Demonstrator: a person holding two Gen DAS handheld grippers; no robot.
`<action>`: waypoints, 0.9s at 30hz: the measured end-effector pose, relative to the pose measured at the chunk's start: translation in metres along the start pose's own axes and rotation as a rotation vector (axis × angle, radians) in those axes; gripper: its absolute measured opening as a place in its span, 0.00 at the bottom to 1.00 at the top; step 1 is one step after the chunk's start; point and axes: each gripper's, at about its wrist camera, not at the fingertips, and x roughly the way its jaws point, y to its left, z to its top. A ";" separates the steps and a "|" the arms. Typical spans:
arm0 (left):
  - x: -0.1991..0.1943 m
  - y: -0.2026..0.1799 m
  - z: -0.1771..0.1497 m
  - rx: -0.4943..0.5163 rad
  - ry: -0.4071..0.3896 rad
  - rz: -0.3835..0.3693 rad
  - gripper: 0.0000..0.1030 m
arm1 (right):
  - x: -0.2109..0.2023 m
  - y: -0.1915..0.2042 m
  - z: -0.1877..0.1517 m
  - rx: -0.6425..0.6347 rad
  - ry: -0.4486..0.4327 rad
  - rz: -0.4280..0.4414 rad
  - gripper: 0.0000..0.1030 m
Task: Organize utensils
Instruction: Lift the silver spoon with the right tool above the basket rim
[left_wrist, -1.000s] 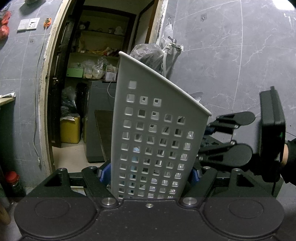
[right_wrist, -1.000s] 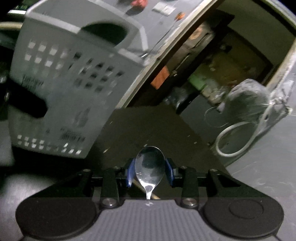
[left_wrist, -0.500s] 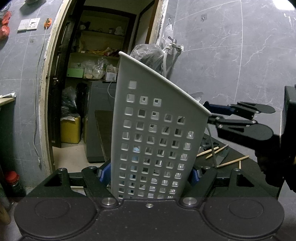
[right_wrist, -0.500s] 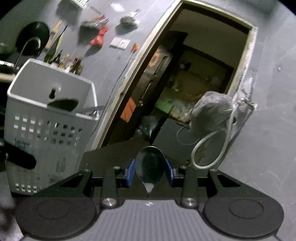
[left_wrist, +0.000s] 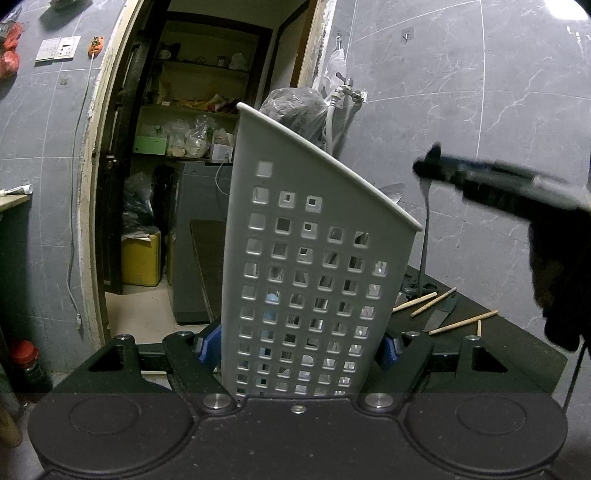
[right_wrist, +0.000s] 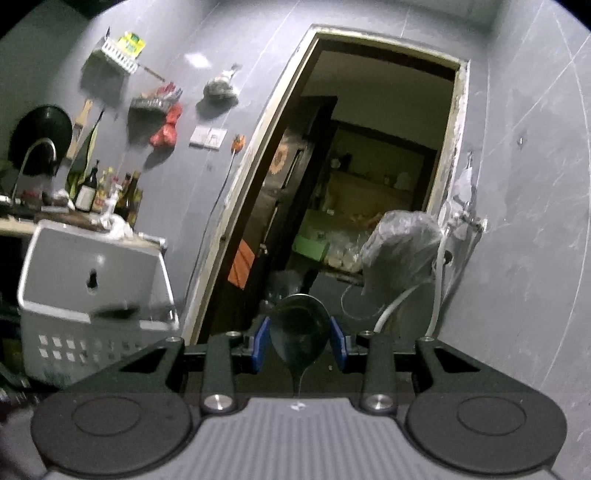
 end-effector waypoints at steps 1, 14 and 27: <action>0.000 0.000 0.000 0.000 0.000 0.000 0.76 | -0.002 -0.001 0.005 0.003 -0.014 0.001 0.38; 0.000 0.000 0.000 0.000 0.000 0.000 0.76 | -0.032 0.009 0.093 0.005 -0.261 0.149 0.38; 0.000 0.000 0.000 0.000 0.000 0.000 0.76 | -0.024 0.040 0.112 0.154 -0.372 0.401 0.38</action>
